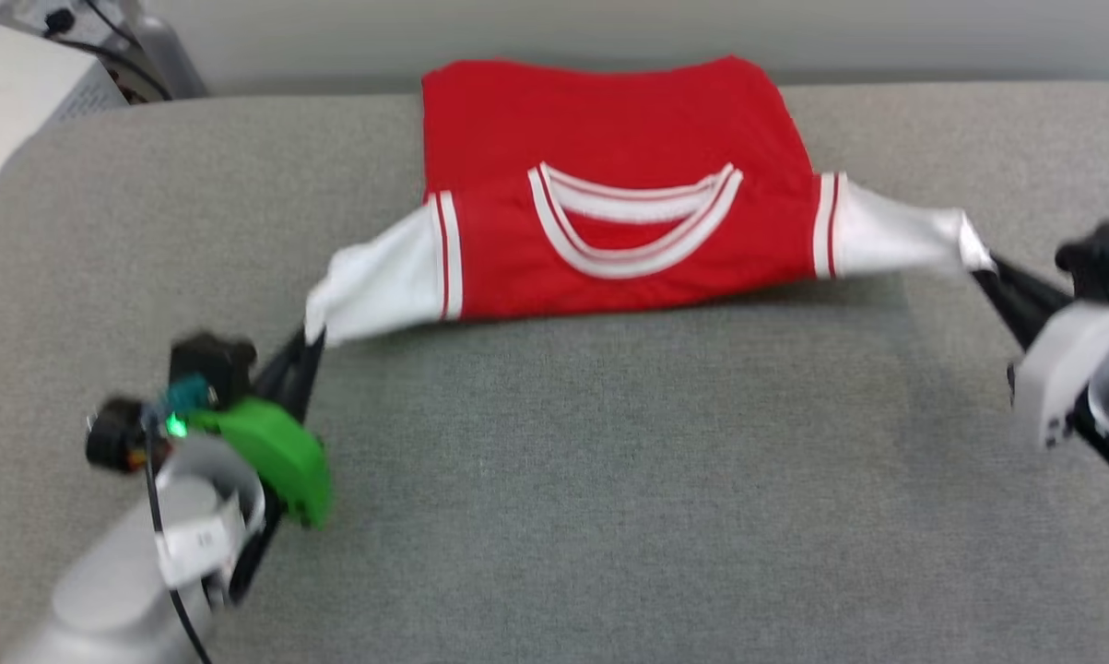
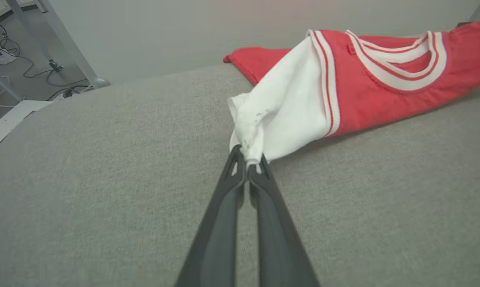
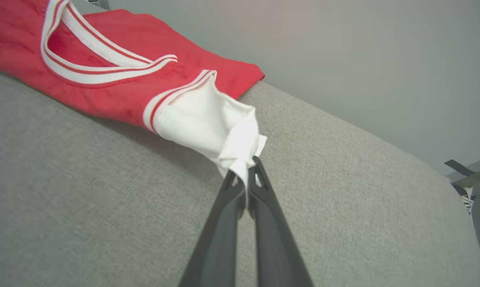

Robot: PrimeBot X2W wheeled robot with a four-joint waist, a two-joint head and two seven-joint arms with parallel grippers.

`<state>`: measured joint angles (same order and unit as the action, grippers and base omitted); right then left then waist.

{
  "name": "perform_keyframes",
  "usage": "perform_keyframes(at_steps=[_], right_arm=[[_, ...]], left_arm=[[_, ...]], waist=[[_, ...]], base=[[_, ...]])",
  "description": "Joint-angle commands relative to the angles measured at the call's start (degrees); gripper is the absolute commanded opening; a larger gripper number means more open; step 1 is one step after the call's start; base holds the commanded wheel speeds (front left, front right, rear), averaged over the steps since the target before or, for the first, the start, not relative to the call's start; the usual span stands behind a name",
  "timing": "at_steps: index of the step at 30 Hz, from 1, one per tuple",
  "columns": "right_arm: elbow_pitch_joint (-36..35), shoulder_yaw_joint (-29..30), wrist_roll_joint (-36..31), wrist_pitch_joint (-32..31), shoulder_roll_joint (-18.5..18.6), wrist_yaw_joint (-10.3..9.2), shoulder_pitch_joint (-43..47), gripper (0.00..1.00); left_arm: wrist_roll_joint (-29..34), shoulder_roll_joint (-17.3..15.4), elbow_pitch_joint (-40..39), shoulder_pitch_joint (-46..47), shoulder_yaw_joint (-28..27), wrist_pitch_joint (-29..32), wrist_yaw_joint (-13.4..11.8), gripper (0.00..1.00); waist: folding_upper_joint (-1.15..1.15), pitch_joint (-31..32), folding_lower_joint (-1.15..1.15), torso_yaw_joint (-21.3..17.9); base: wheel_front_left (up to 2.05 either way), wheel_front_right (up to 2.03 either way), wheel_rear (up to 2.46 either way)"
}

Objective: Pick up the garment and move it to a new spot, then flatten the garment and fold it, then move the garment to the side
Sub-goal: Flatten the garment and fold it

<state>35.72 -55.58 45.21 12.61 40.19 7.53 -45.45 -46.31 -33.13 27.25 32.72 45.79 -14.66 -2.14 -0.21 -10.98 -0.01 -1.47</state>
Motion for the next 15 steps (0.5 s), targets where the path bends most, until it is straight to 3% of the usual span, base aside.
perform_keyframes(at_steps=[1,15], right_arm=[[-0.8,0.7,1.0,-0.4,0.9,-0.04,3.7,0.0],[-1.9,12.3,2.1,-0.1,1.9,-0.04,28.7,0.0]], left_arm=[[-0.5,-0.5,-0.9,-3.4,-0.2,-0.3,-1.3,0.0],[-1.2,1.2,-2.9,-21.9,-2.6,-0.3,-5.3,0.0]], waist=[[0.21,4.0,0.01,0.4],[0.21,8.7,0.01,0.8]], base=[[0.0,0.0,0.0],[0.0,0.0,0.0]])
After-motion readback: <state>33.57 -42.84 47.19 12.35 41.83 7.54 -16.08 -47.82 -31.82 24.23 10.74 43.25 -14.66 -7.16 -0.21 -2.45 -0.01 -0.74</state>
